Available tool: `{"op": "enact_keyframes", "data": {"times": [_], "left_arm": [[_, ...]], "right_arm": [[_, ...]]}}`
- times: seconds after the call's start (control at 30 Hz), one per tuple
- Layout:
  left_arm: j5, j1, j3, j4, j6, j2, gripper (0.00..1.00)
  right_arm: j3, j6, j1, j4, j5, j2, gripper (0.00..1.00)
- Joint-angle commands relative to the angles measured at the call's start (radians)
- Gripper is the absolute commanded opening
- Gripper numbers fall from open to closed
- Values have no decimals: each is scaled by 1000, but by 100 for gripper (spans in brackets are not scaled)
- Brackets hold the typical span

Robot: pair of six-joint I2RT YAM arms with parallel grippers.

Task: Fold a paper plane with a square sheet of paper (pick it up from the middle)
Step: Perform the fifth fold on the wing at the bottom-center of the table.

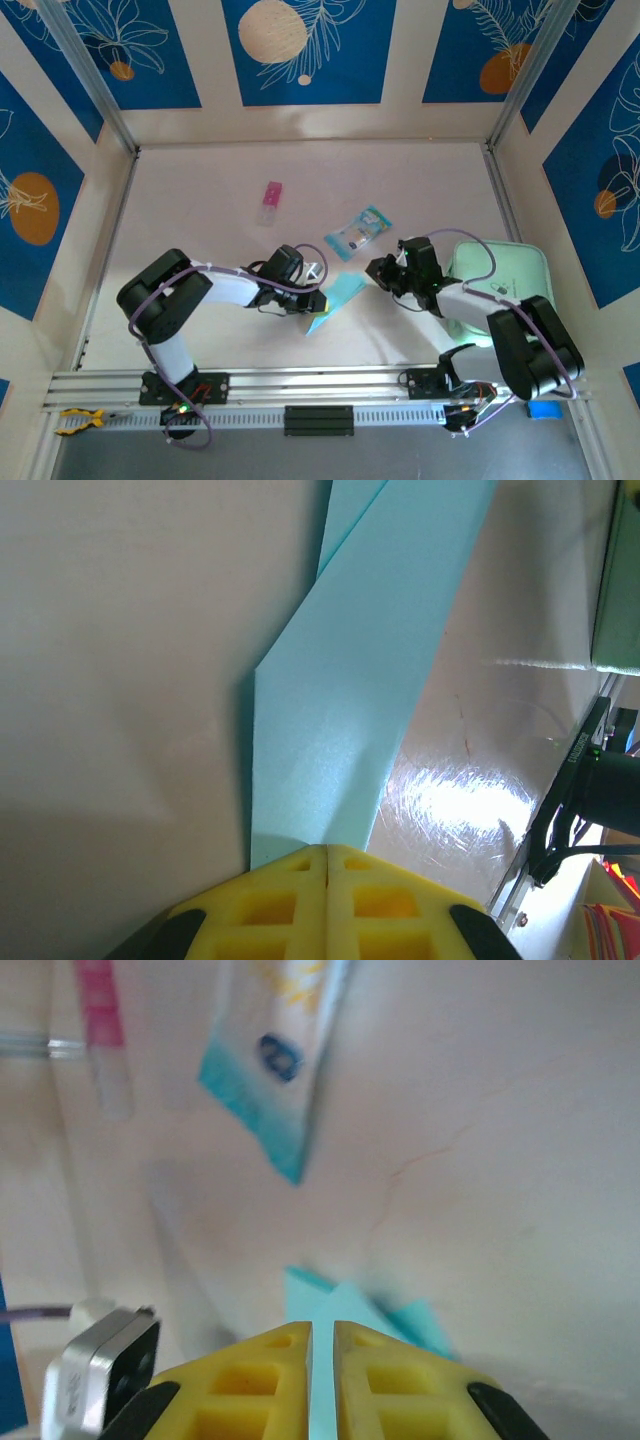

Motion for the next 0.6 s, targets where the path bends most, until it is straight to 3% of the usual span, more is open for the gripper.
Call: {"op": "enact_keyframes", "data": {"times": [0.0,0.13,0.3,0.57], "left_arm": [[-47,-24,-43,-132,-1,53,0],[-40,-24,-40,-127,-4,44,0],[-26,-32,-16,-146,-3,-4,0],[-51,-88,117,-307,102,-140,23]], "right_arm": [[34,-17,86,-47,28,8,15],[65,-9,173,27,10,137,14],[87,15,176,-37,43,263,10],[27,-7,144,16,15,280,10]]}}
